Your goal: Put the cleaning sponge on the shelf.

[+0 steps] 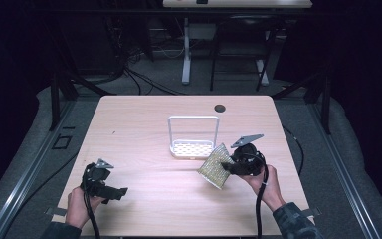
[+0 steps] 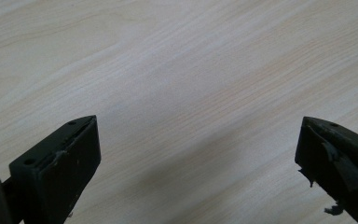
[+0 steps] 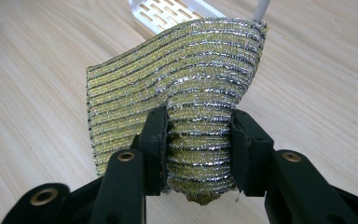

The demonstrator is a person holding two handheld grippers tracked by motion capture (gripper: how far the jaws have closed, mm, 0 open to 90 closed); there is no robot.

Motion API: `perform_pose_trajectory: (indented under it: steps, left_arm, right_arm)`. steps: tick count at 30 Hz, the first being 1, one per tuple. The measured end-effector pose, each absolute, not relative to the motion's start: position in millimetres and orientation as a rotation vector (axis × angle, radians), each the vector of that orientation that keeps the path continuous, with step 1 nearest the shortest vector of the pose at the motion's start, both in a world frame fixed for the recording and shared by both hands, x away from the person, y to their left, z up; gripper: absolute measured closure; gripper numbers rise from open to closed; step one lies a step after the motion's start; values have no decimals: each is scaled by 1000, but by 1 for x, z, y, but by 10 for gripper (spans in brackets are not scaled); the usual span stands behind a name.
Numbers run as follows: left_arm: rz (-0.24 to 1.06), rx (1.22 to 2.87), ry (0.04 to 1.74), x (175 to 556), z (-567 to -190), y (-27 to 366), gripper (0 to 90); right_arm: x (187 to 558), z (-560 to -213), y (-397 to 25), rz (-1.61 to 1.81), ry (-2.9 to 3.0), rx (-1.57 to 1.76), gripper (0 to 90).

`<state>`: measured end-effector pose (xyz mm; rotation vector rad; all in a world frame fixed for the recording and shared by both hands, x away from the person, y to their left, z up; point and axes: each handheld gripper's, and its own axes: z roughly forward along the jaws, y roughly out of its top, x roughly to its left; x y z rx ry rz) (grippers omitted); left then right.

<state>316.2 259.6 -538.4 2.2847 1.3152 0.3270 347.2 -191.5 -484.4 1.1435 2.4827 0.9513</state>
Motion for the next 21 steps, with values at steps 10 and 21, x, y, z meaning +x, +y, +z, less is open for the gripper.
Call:
perform_pose_trajectory:
  steps: [10, 21]
  left_arm:
    - [327, 2286, 1314, 316, -538, 259, 2]
    - [331, 2289, 1315, 317, -539, 259, 3]
  right_arm:
    - [347, -484, -182, 951, 2488, 1119, 611]
    - [347, -481, -171, 950, 2493, 1074, 611]
